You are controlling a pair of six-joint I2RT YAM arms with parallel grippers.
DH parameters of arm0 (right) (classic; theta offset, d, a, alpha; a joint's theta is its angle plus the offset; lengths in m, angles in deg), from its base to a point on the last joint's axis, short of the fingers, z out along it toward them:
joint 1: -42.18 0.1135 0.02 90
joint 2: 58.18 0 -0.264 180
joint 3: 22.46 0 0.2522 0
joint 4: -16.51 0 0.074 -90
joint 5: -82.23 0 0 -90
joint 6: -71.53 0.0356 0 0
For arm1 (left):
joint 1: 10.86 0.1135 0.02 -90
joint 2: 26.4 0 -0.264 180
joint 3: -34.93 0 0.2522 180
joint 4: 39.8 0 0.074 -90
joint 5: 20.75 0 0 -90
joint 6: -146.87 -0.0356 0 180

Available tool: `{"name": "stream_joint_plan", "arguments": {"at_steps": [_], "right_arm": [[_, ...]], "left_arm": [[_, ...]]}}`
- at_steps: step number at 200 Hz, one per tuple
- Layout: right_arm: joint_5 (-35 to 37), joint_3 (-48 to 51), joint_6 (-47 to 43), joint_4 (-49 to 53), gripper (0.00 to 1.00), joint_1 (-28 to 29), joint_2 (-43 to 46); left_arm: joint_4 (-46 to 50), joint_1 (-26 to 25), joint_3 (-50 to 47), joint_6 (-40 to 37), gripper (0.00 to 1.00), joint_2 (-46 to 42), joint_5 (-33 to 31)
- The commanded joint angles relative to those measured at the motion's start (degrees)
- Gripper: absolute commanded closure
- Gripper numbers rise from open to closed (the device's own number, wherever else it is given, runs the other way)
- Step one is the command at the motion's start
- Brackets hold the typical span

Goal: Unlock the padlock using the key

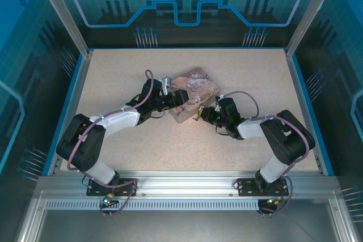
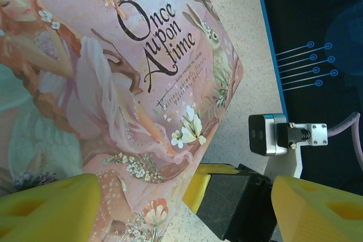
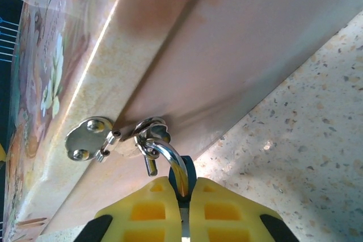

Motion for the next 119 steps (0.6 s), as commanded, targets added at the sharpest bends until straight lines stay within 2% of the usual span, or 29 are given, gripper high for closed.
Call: {"name": "stream_joint_plan", "arguments": {"at_steps": [1, 24, 54, 77, 119], "right_arm": [[3.62, -0.47, -0.74, -3.51, 0.93, -3.45, 1.86], [2.63, 0.92, -0.82, -7.44, 0.92, -4.31, 1.64], [1.54, 2.0, -1.14, -10.81, 0.98, -5.54, 1.36], [1.61, 1.38, -1.92, -8.85, 0.99, -5.6, 1.7], [1.88, 1.29, -3.14, -4.15, 0.95, -5.61, 0.77]], "left_arm": [[9.03, 0.52, -2.54, -0.11, 0.19, 2.97, -3.77], [9.06, 0.52, -2.57, -0.15, 0.19, 2.84, -3.87], [8.9, 0.56, -2.71, -0.1, 0.19, 2.86, -3.88], [8.8, 0.58, -2.68, 0.08, 0.19, 2.98, -3.88], [8.72, 0.42, -2.47, 0.2, 0.19, 3.12, -3.88]]}}
